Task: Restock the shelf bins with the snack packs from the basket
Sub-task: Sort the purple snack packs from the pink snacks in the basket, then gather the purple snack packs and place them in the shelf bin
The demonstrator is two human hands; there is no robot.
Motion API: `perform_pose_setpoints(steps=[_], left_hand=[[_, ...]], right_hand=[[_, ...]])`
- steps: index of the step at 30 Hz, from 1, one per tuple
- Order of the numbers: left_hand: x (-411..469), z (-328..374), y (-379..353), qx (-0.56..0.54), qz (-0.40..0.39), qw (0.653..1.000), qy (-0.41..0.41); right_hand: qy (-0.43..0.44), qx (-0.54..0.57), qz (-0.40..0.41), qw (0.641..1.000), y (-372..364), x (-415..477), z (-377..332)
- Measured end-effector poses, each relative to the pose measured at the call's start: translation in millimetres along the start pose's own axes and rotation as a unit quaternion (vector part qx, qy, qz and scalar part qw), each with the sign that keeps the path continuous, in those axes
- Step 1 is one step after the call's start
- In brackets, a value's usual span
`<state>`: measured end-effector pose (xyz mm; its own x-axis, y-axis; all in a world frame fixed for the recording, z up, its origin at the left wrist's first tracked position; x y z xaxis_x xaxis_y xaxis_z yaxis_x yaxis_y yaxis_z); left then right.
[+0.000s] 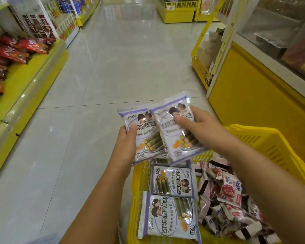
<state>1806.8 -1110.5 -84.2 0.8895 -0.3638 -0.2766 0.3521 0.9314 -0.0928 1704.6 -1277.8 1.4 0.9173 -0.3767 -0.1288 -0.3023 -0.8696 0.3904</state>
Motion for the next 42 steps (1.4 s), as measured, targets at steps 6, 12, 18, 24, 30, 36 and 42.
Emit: perform_pose_setpoints(steps=[6, 12, 18, 24, 30, 36, 42], left_hand=[[-13.3, 5.0, -30.6, 0.002, -0.077, 0.996, -0.048], [-8.0, -0.8, 4.1, 0.037, 0.052, 0.995, -0.074], [-4.1, -2.9, 16.5, 0.038, 0.076, 0.993, -0.078], [-0.2, -5.3, 17.2, 0.046, 0.089, 0.992, -0.082], [-0.9, 3.2, 22.4, 0.051, 0.115, 0.987, -0.099], [-12.6, 37.4, 14.2, 0.036, 0.109, 0.987, -0.109], [-52.4, 99.3, -40.5, 0.031, 0.021, 0.990, -0.135]], right_hand=[[0.047, -0.022, 0.101, 0.994, -38.8, 4.9, 4.9], [0.015, -0.205, 0.102, 0.973, -19.3, 14.9, 68.8], [-0.060, -0.324, 0.022, 0.944, -29.1, 21.0, 132.2], [-0.129, -0.247, 0.039, 0.959, -34.4, 37.0, 131.1], [-0.158, -0.313, -0.015, 0.936, -34.5, 31.7, 118.3], [-0.109, -0.170, 0.135, 0.970, 37.3, -4.3, 56.2], [-0.032, 0.130, 0.230, 0.964, 86.7, -61.8, -28.8]])
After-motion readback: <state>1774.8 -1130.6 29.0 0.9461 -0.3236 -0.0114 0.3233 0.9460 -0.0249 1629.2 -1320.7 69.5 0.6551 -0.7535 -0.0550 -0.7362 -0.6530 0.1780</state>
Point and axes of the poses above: each hand's wrist, its own x-axis towards the middle knuckle, its own y-axis out of the back of the hand, z = x × y, the point moved 7 cm from there along x, towards the middle knuckle, and after that the axes turned 2 degrees about -x, right-handed, at the moved point
